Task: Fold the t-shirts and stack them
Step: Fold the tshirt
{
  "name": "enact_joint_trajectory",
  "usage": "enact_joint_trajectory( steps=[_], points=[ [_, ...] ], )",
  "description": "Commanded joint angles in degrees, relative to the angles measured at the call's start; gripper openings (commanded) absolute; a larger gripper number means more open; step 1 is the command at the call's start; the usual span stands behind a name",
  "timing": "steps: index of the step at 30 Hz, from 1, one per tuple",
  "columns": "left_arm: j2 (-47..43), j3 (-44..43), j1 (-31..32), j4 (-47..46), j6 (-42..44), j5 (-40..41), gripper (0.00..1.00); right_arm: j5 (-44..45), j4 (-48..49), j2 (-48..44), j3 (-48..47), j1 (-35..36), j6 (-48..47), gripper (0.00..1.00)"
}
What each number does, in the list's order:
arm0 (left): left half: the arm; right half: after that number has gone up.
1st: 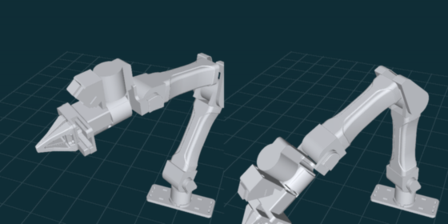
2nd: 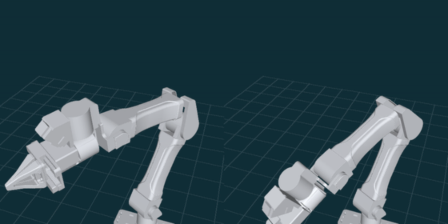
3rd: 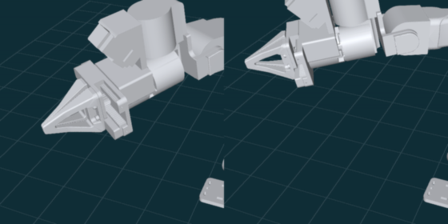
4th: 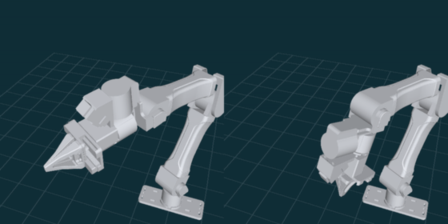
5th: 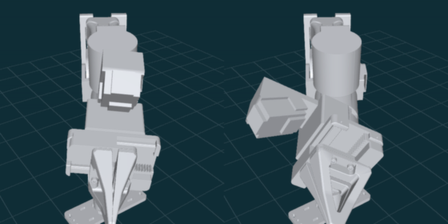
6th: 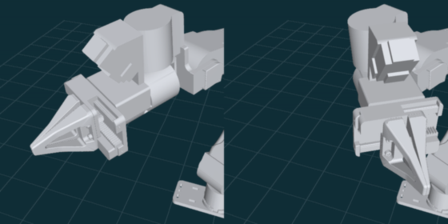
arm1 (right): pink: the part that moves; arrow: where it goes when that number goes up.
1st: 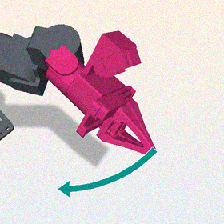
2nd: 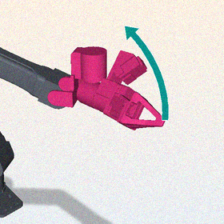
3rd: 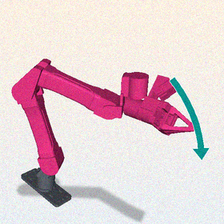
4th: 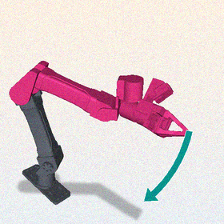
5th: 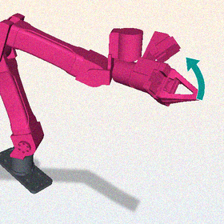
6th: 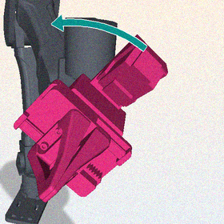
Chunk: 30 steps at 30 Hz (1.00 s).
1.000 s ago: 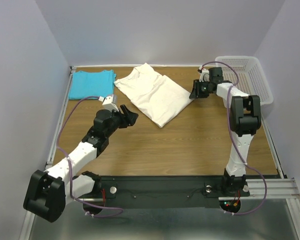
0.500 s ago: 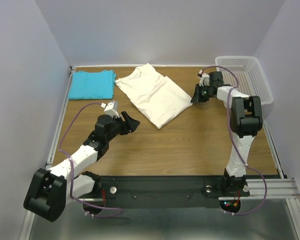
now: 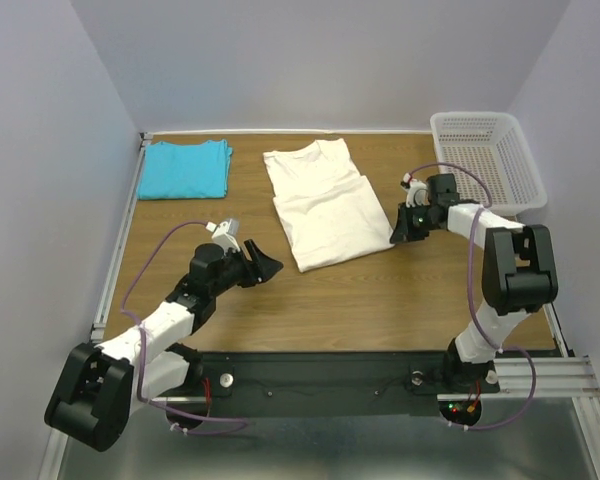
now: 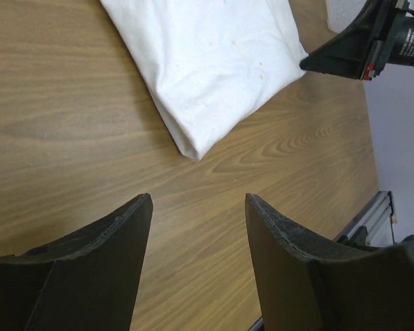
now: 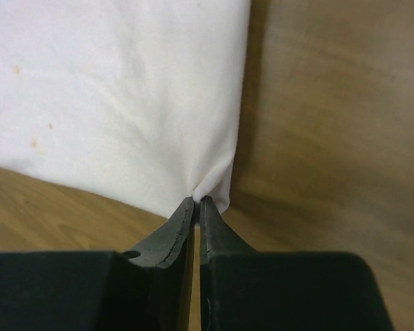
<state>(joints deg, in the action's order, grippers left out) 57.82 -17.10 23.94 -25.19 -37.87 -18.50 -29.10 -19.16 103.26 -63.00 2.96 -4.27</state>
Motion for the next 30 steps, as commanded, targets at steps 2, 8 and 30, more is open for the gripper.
enact_joint_trajectory(
  steps=[2, 8, 30],
  points=[
    [-3.33, 3.21, 0.14, -2.58, -2.91, -3.47, 0.67, -2.88, -6.41, -9.99, 7.89, -0.41, -6.43, 0.09],
    [-2.37, 3.57, 1.37, -5.3, -3.97, -2.42, 0.67, 1.49, -12.4, -17.99, 7.9, -0.41, -12.94, 0.41],
    [18.11, -7.24, 8.31, -9.44, -1.86, 2.24, 0.66, -20.11, -19.07, -20.21, 8.95, -1.12, -66.28, 0.68]
  ],
)
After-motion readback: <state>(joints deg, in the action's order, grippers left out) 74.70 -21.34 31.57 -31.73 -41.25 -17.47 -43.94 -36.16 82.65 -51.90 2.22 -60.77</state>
